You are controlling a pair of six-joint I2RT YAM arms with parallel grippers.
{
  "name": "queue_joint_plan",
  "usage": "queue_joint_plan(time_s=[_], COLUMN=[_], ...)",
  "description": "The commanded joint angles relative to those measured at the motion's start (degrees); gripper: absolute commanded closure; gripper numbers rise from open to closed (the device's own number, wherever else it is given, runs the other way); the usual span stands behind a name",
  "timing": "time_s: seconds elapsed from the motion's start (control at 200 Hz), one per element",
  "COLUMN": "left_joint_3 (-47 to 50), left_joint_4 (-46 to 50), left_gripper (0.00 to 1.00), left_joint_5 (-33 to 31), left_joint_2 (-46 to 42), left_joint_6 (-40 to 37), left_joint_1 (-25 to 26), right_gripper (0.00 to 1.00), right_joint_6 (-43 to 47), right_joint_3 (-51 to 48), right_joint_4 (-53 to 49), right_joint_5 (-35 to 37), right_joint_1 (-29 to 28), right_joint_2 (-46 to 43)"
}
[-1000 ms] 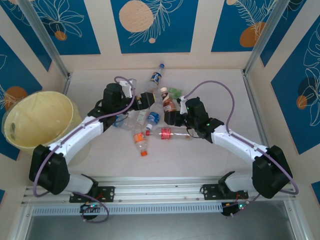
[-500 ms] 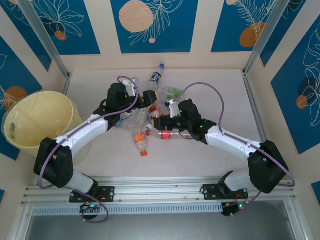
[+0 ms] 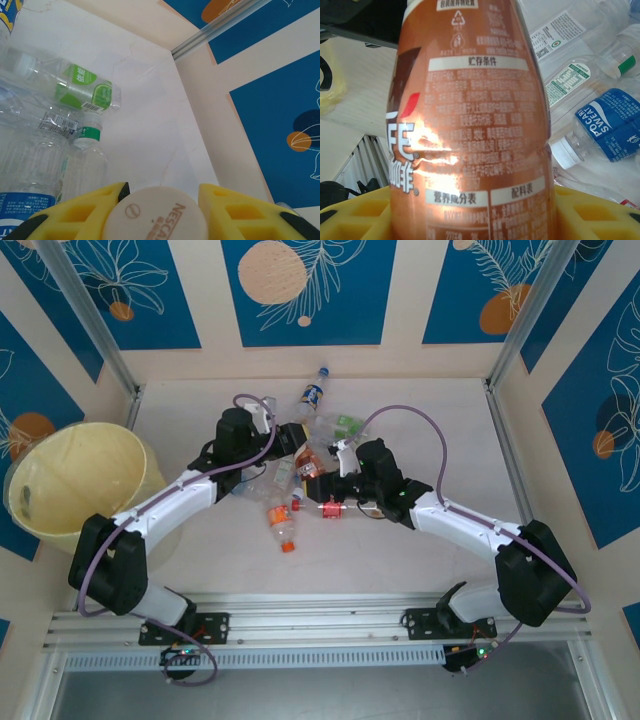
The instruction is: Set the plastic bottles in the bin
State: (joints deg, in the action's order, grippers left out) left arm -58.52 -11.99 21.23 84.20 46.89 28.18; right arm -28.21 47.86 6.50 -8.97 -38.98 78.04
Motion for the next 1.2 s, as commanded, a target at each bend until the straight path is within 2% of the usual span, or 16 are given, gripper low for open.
queue_joint_plan(time_s=[0.0,0.095,0.265,0.405,0.765,0.965,1.05,1.195], left_joint_3=[0.2,-0.1,-1.0,-1.0,-0.5,-0.5,0.1,0.5], left_joint_4=[-1.7,-1.3,-0.2,1.9,8.7,11.6,11.7,12.9], left_gripper=[0.69,0.79,0.91,0.98,1.00,1.00,1.00,1.00], left_joint_5=[1.1,1.7,2.0,-0.3,-7.3,-9.3,-9.5,-10.4], left_joint_2=[0.2,0.1,-0.1,-1.3,-6.8,-10.2,-12.1,-15.4], left_joint_6=[-0.6,-0.7,-1.0,-2.6,-8.1,-10.7,-10.9,-11.8], left_joint_1=[0.4,0.4,0.3,0.0,-0.9,-1.1,-1.5,-2.2], right_gripper=[0.42,0.37,0.11,0.00,0.00,0.00,0.00,0.00], right_joint_6=[2.2,2.8,3.0,4.7,7.1,3.0,0.5,-7.7], right_joint_3=[1.6,2.1,4.6,5.4,3.1,-0.5,-2.1,-1.8], right_joint_4=[1.2,0.4,-3.4,-6.8,-11.5,-10.0,-9.2,-14.4], right_joint_5=[-3.3,-4.2,-8.8,-9.2,-4.1,7.7,10.4,21.0], right_joint_1=[-0.4,-0.2,1.6,3.0,7.5,9.9,11.2,12.9], right_joint_2=[0.4,0.3,1.1,0.2,-7.9,-11.6,-11.9,-9.8])
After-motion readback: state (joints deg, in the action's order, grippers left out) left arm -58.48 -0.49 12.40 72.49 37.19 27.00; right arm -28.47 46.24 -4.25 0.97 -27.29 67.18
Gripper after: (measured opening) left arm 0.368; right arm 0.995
